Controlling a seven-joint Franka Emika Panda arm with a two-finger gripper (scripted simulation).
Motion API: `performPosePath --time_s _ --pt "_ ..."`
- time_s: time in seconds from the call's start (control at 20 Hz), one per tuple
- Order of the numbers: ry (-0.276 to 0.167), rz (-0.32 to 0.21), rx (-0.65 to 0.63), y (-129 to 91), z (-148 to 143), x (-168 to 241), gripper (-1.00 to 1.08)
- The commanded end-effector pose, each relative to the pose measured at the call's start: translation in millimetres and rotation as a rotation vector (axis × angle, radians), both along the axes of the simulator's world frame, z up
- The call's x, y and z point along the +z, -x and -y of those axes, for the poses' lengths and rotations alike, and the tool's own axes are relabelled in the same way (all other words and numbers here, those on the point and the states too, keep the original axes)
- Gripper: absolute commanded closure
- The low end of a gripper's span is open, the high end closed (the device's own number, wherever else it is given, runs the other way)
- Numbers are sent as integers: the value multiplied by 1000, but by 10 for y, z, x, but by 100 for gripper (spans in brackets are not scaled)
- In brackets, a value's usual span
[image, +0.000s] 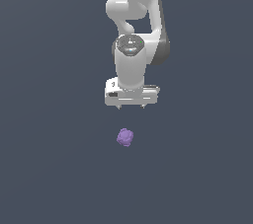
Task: Pick up the object and move it to a goal position.
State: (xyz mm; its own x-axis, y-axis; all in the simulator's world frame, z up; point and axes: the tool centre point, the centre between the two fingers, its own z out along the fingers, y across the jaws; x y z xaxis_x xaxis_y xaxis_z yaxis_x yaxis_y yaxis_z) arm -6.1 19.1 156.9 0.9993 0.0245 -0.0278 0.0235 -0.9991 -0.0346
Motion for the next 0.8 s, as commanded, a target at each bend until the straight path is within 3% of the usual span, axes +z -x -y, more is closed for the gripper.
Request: performPosePath --time_s 0.0,0.75 --pt "1 0 -15 -32 8 -21 -92" --pt "22 11 -286 -579 154 -406 -92"
